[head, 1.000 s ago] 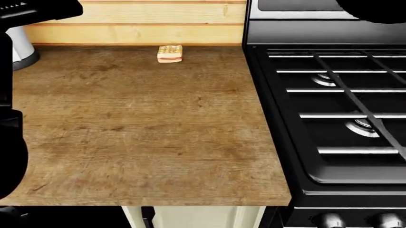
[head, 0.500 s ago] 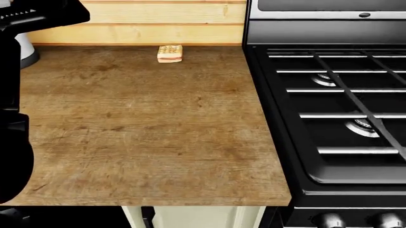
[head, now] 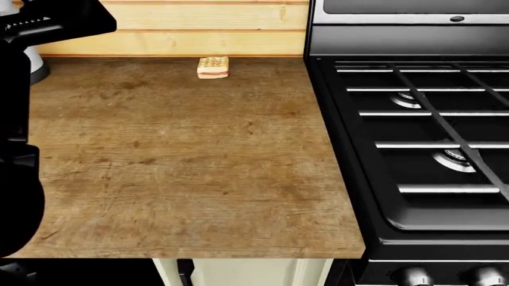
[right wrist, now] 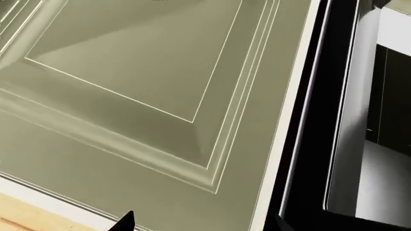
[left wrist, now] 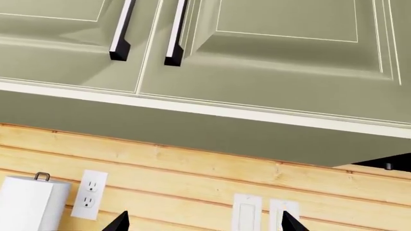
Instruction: Close the microwave door
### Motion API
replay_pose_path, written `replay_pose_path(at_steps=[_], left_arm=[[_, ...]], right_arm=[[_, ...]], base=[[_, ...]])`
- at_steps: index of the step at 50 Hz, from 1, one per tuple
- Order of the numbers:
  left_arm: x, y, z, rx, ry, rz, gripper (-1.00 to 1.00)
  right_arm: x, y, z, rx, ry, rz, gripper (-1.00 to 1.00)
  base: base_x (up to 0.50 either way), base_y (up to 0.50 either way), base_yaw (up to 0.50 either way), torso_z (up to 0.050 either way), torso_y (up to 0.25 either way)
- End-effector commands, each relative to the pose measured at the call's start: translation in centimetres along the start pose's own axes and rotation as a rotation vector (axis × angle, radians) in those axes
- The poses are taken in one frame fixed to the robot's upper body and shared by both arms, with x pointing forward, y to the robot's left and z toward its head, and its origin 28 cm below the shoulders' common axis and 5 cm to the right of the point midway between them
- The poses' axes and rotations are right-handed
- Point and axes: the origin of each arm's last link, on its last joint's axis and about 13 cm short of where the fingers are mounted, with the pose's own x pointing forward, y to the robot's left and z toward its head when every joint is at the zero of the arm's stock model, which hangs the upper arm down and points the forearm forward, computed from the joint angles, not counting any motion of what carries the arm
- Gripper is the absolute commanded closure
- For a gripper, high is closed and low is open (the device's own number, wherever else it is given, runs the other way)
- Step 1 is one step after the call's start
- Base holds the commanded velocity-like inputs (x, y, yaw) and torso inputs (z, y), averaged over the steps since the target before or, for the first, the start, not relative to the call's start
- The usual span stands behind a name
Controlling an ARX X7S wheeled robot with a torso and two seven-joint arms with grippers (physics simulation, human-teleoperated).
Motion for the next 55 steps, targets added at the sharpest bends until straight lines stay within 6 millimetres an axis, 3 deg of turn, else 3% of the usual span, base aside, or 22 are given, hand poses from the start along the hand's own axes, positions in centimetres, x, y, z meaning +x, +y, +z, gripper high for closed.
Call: replay_pose_path(at_steps=[1, 16, 37, 43, 55], left_arm=[[-0.1, 0.0, -0.3, 0.007, 0.005, -0.004, -1.00], [-0.1, 0.3, -0.6, 0.011, 0.008, 0.001, -1.00], [-0.2, 0.3, -1.0, 0.017, 0.015, -0.003, -1.00], [-0.2, 0.3, -1.0, 0.018, 0.014, -0.002, -1.00], [-0.2, 0.5, -0.8, 0.003, 0.005, -0.002, -1.00]], right_arm=[[1.3, -2.1, 0.8, -0.050, 0.005, -0.038, -1.00], [2.7, -4.9, 2.1, -0.077, 0.008, -0.082, -1.00], [2.2, -8.7, 2.7, -0.046, -0.008, -0.173, -1.00], [2.6, -9.5, 2.4, -0.059, -0.005, -0.185, -1.00], [4.2, -10.6, 0.0, -0.051, 0.016, -0.218, -1.00]], base=[[0.00, 0.00, 0.00, 0.000, 0.000], [0.00, 0.00, 0.00, 0.000, 0.000], [0.00, 0.00, 0.00, 0.000, 0.000], [0.00, 0.00, 0.00, 0.000, 0.000], [0.00, 0.00, 0.00, 0.000, 0.000]])
